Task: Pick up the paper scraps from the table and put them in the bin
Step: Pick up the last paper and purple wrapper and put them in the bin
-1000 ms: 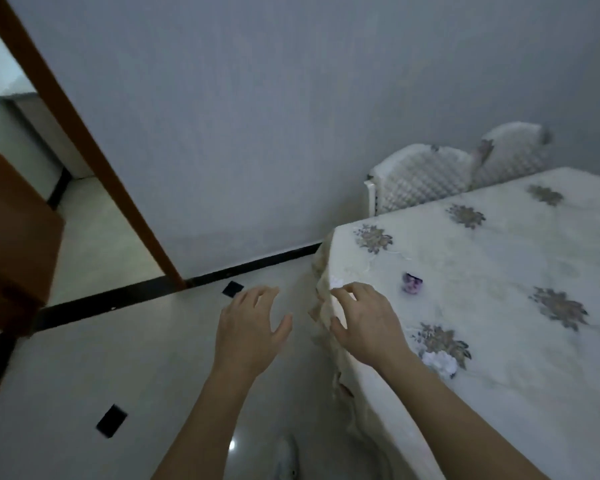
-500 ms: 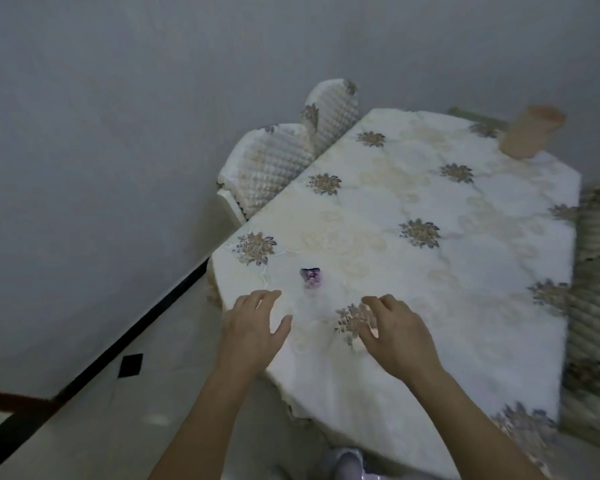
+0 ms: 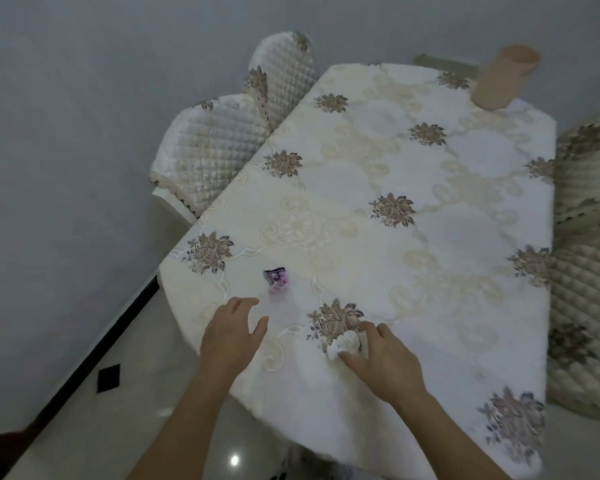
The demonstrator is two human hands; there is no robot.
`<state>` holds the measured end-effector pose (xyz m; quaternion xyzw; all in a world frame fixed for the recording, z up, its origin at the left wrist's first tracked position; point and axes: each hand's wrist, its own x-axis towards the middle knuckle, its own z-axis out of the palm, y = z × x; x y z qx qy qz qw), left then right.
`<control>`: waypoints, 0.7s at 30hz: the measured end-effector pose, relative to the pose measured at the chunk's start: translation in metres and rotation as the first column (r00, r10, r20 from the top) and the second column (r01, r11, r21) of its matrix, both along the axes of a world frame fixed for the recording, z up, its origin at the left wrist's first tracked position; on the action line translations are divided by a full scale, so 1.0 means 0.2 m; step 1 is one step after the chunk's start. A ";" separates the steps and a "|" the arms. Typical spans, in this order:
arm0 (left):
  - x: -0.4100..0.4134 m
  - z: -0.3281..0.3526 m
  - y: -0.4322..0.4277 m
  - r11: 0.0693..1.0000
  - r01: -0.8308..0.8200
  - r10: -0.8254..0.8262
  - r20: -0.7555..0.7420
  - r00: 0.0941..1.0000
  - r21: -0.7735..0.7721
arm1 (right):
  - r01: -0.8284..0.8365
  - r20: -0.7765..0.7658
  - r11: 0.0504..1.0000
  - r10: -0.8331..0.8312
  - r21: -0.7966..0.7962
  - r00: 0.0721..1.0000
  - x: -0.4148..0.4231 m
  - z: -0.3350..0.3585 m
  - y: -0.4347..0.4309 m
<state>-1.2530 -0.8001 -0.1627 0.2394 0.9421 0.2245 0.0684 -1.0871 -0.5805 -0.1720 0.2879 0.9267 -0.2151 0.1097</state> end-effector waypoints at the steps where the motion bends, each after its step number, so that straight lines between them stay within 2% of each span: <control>1: -0.03 -0.03 0.01 1.000 0.002 -0.002 0.011 1.000 -0.004 | 0.029 0.032 1.000 -0.029 0.003 0.999 -0.02 -0.02 -0.02; 5: -0.17 -0.14 0.09 0.999 0.041 -0.041 0.012 0.999 -0.007 | 0.138 0.087 0.988 -0.144 0.067 0.986 -0.07 -0.11 -0.13; 9: -0.30 -0.23 0.18 0.995 0.097 -0.097 0.035 0.995 0.003 | 0.164 -0.007 0.965 -0.166 0.204 0.986 -0.08 -0.21 -0.21; 14: -0.40 -0.29 0.30 0.993 0.116 -0.115 0.137 0.984 -0.001 | 0.193 -0.020 0.955 -0.193 0.223 0.981 -0.10 -0.26 -0.23; 18: -0.43 -0.34 0.32 0.975 0.224 -0.222 0.072 0.972 -0.013 | 0.133 -0.065 0.960 -0.121 0.247 0.991 -0.11 -0.29 -0.23; 21: -0.45 -0.37 0.32 0.971 0.237 -0.237 0.036 0.971 0.018 | 0.153 -0.096 0.956 -0.132 0.250 0.987 -0.13 -0.30 -0.23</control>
